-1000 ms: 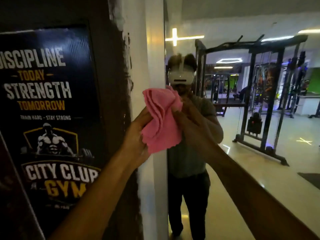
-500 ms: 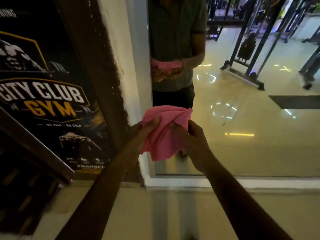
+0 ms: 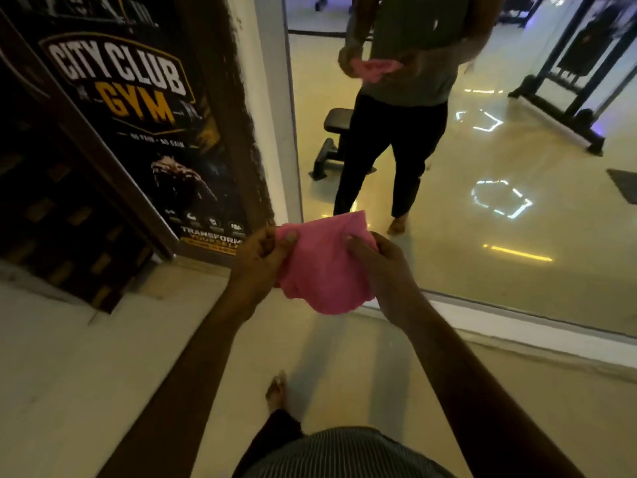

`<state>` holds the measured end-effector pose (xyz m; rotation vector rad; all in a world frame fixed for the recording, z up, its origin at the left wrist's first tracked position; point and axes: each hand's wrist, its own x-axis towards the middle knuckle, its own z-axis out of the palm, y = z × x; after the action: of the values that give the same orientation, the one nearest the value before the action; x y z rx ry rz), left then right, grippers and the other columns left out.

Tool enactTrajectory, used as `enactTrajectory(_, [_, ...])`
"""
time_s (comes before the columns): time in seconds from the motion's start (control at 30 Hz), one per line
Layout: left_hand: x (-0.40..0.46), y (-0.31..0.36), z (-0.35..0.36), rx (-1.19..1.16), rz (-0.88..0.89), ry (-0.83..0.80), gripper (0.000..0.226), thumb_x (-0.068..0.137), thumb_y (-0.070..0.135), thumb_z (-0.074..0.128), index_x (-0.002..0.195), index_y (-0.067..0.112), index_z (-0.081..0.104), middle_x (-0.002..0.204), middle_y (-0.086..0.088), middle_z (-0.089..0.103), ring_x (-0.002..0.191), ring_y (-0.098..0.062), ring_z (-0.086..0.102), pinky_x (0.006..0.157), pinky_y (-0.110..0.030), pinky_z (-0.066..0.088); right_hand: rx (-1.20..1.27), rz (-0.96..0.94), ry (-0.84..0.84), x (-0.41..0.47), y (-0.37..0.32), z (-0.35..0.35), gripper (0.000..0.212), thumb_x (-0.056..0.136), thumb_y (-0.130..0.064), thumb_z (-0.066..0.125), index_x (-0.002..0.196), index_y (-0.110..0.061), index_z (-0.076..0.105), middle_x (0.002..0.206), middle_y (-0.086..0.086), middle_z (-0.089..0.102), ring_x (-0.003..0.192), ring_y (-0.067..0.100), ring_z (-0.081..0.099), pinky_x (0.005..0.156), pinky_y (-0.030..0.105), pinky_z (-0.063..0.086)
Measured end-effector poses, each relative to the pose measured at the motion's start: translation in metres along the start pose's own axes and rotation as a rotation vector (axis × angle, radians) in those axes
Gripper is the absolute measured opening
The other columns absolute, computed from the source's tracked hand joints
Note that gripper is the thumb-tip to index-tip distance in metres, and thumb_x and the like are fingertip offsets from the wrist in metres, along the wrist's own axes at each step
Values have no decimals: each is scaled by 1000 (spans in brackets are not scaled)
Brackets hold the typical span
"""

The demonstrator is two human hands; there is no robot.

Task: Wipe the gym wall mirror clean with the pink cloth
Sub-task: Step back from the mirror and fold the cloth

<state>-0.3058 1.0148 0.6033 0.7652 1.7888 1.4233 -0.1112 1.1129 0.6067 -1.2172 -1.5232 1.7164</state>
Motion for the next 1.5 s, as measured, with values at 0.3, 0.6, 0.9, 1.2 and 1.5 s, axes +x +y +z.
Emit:
enactTrajectory(0.3, [-190, -44, 72, -3, 72, 239, 23, 103, 36, 75, 125, 27, 72, 119, -1, 77, 105, -20, 78, 81, -41, 66, -264, -129, -31, -110, 62, -39, 40, 103, -45, 75, 126, -13, 66, 109, -4, 72, 91, 7, 74, 78, 32, 58])
enactTrajectory(0.6, [-356, -55, 71, -127, 17, 517, 31, 98, 19, 80, 117, 0, 65, 116, -15, 77, 101, -32, 80, 90, -49, 66, -132, -82, -686, -214, 78, -20, 12, 106, -23, 72, 113, -26, 82, 98, -14, 84, 93, 13, 82, 78, 37, 70])
enactTrajectory(0.9, [-551, -78, 97, -3, -79, 820, 29, 97, 46, 73, 114, 23, 78, 108, 7, 79, 107, -14, 74, 92, -34, 57, -201, 36, -1107, -366, 114, -18, 29, 107, -42, 63, 125, -29, 81, 117, -14, 81, 108, 7, 75, 76, 23, 64])
enactTrajectory(1.2, [-728, -137, 185, -594, -243, 1119, 44, 109, 51, 56, 116, 10, 69, 111, -4, 77, 103, -17, 74, 88, -36, 60, -353, -8, -979, -509, 196, -94, 37, 107, -61, 56, 113, -31, 77, 109, -9, 79, 108, 19, 76, 99, 51, 65])
enactTrajectory(1.5, [-822, -154, 240, -433, -228, 1098, 18, 101, 6, 71, 117, 0, 75, 98, -15, 75, 86, -25, 71, 69, -34, 59, -339, 53, -1207, -547, 216, -140, 28, 97, -24, 79, 126, -22, 78, 121, 3, 81, 115, 27, 77, 99, 53, 65])
